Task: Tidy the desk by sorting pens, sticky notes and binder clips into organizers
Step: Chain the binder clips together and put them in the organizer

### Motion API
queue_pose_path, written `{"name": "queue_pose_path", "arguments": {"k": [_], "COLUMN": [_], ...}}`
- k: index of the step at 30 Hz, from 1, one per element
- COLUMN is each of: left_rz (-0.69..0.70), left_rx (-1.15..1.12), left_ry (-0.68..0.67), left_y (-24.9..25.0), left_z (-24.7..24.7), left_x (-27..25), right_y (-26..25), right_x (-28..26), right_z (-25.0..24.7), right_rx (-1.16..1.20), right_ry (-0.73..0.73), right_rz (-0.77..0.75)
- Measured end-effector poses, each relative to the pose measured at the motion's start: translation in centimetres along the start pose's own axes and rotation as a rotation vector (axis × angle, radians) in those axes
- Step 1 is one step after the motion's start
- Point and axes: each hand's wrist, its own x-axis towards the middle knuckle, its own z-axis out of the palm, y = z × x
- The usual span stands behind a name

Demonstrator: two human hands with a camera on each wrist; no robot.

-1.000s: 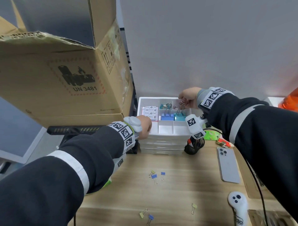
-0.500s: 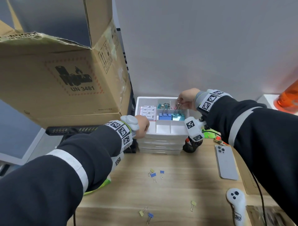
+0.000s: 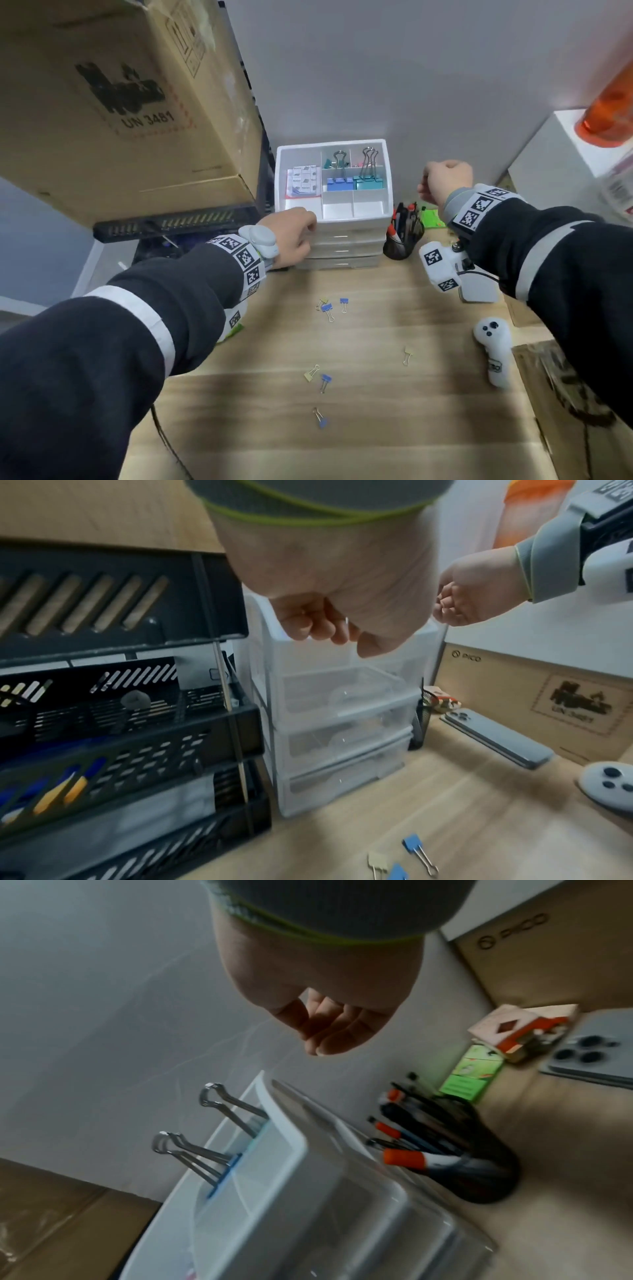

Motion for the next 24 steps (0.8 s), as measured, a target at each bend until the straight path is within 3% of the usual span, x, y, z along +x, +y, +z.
{"name": "queue_pose_path", "arguments": {"k": [4, 7, 9, 14, 17, 20, 24], "left_rz": [-0.053, -0.085, -0.082, -0.079, -0.085, -0.136, -0.238], "left_rx": [0.024, 0.031, 0.024, -0.007, -0.005, 0.011, 0.072], "left_ry": [-0.182, -0.313, -0.388, -0.5, -0.529, -0.566, -0.643], "left_y": [0.3, 0.6, 1.1, 2.4, 3.1, 4.3, 4.9], "left_z": [3.1, 6.8, 9.4, 14.2, 16.7, 19.3, 21.8], "left_x": [-1.9, -3.9, -5.3, -8.0, -9.2, -10.0, -10.3], "right_y": [5.1, 10.4, 14.2, 21.0, 22.7, 24.3, 26.3], "right_x": [-1.1, -2.6, -4.0, -6.8, -8.9, -9.9, -10.3], "right_z": [-1.8, -3.0, -4.0, -4.7, -4.9, -5.2, -6.0], "right_rx": [-0.084, -0.441, -0.675, -1.121, -1.287, -1.296, -1.298], "right_ry": [-0.033, -0.286, -0.44, -0.563, -0.528, -0.405, -0.344], "right_rz": [0.21, 0.319, 0.337, 0.251, 0.202, 0.113, 0.108]}}
